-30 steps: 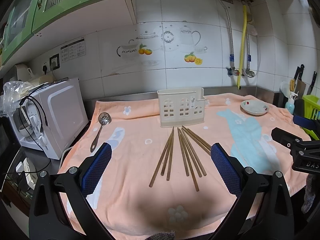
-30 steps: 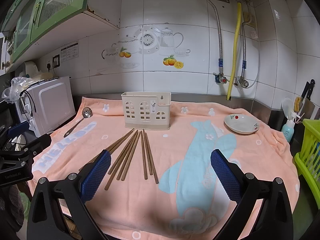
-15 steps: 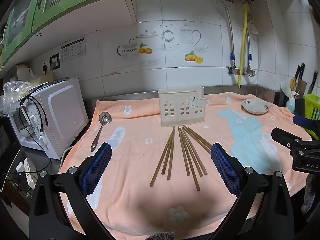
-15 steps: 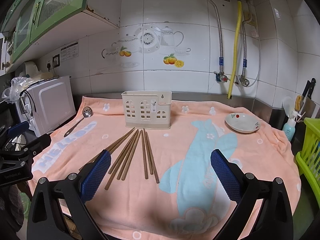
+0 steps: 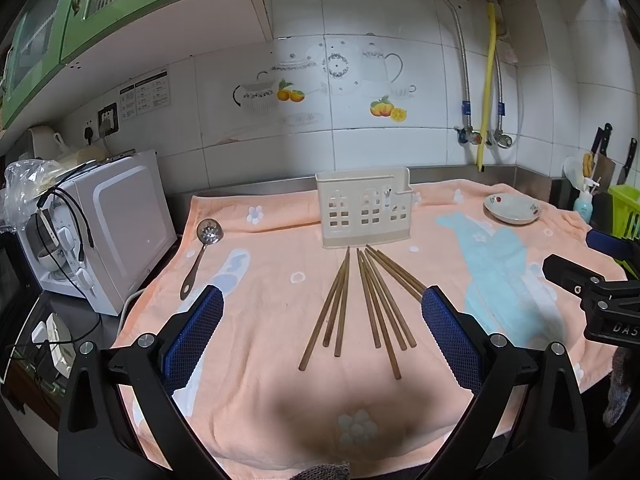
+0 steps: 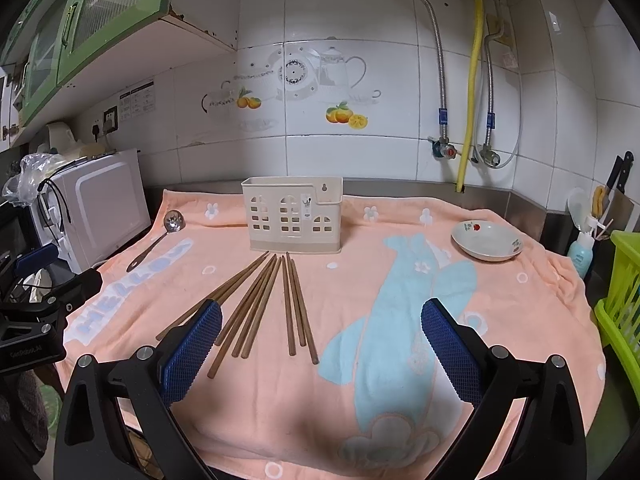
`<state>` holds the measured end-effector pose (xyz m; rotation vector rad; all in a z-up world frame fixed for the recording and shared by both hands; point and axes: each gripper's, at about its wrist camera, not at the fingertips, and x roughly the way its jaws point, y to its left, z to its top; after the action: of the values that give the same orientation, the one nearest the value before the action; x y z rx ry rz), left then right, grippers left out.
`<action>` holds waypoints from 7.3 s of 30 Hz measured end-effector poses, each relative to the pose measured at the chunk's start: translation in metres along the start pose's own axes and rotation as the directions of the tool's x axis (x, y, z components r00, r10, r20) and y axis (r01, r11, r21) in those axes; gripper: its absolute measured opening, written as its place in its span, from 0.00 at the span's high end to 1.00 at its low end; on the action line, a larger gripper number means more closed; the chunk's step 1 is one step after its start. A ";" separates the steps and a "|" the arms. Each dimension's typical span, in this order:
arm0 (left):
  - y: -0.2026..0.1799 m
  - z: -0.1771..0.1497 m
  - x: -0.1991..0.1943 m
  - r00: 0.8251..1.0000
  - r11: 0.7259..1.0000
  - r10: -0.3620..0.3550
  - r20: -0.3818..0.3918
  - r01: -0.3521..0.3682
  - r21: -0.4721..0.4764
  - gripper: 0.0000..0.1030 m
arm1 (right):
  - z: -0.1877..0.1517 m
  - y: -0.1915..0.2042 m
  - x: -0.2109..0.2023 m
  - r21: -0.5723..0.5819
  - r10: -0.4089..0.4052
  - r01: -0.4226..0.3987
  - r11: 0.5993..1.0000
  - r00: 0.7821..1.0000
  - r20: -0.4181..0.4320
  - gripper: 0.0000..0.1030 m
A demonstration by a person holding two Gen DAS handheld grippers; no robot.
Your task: Organize utensils
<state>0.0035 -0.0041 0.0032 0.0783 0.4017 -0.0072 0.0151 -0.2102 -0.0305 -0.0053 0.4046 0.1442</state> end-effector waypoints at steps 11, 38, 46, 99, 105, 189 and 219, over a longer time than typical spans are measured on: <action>0.001 -0.004 0.010 1.000 1.000 -0.003 -0.022 0.003 -0.003 0.05 | -0.002 0.003 0.009 0.002 0.001 -0.001 1.000 1.000 -0.020 0.06; 0.006 -0.009 0.032 0.997 1.000 0.007 -0.075 -0.009 -0.022 0.05 | -0.006 0.009 0.033 -0.008 0.005 -0.005 1.000 0.997 -0.077 0.06; 0.005 -0.009 0.041 0.996 1.000 0.010 -0.093 -0.011 -0.018 0.05 | -0.007 0.010 0.043 -0.003 0.008 -0.008 1.000 0.995 -0.097 0.06; 0.036 -0.032 0.159 0.938 0.997 -0.030 -0.346 0.006 -0.071 0.37 | -0.019 0.005 0.146 0.008 0.011 -0.009 1.000 0.956 -0.292 0.15; 0.037 -0.036 0.173 0.927 0.998 -0.042 -0.373 0.019 -0.066 0.41 | -0.026 0.003 0.159 0.015 0.022 -0.018 1.000 0.943 -0.332 0.28; 0.031 -0.009 0.198 0.908 0.978 -0.205 -0.365 0.201 -0.050 0.95 | 0.030 0.019 0.164 -0.078 0.135 -0.159 0.984 0.958 -0.253 0.93; 0.010 0.142 0.200 0.940 0.950 -0.285 -0.187 0.304 0.077 0.95 | 0.283 -0.022 0.191 -0.100 0.151 -0.154 0.983 0.988 -0.043 0.94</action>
<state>0.2431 -0.0038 0.0559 0.1227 0.5855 -0.3207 0.3027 -0.1955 0.1545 -0.0790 0.4326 0.3165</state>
